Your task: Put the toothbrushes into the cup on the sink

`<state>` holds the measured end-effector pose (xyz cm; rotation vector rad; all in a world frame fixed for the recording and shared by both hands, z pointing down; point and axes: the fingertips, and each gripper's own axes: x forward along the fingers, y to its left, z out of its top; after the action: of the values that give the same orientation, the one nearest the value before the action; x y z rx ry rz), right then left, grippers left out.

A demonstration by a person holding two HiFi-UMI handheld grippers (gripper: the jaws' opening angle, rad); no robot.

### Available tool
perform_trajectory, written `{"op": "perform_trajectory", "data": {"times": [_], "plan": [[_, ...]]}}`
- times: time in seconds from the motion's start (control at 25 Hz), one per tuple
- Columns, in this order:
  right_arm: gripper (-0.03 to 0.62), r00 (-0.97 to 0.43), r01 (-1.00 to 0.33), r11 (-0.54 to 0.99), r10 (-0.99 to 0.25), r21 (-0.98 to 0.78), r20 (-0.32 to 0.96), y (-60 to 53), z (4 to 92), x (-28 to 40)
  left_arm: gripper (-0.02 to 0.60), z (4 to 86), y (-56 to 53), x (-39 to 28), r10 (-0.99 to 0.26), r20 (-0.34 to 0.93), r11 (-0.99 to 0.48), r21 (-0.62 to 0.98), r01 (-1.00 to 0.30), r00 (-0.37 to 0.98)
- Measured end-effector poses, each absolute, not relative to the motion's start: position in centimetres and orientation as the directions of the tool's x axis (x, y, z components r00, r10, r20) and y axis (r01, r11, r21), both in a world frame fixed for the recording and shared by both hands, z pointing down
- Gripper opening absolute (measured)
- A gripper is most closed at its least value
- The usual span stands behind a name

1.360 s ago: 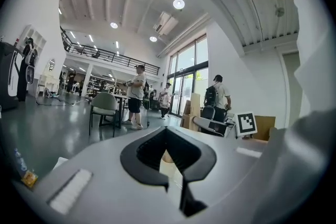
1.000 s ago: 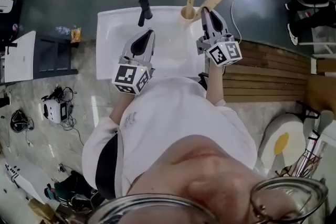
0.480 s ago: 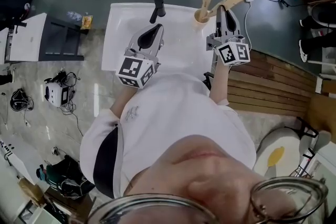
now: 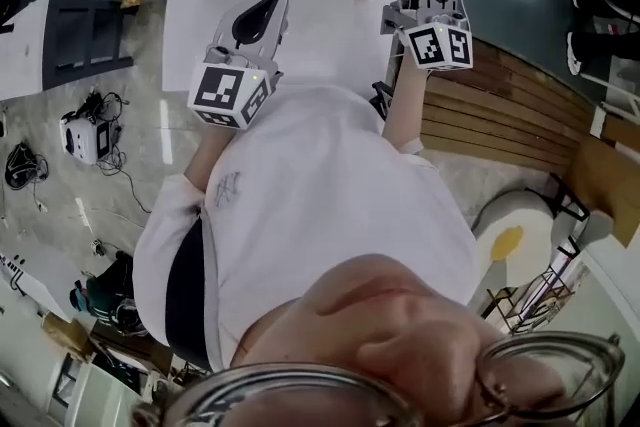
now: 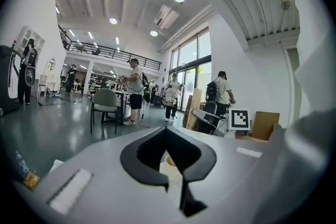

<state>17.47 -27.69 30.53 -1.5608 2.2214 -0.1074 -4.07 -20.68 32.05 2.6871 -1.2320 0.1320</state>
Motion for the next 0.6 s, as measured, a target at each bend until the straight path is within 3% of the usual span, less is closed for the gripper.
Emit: {"op": "perform_trajectory", "data": {"times": [0.6], "plan": [[0.018, -0.308, -0.885, 0.325, -0.946, -0.334, -0.105, -30.8, 40.2, 17.8, 0.005, 33.5, -22.8, -4.7, -0.764, 0.222, -0.594, 0.128, -0.794, 0.606]]}}
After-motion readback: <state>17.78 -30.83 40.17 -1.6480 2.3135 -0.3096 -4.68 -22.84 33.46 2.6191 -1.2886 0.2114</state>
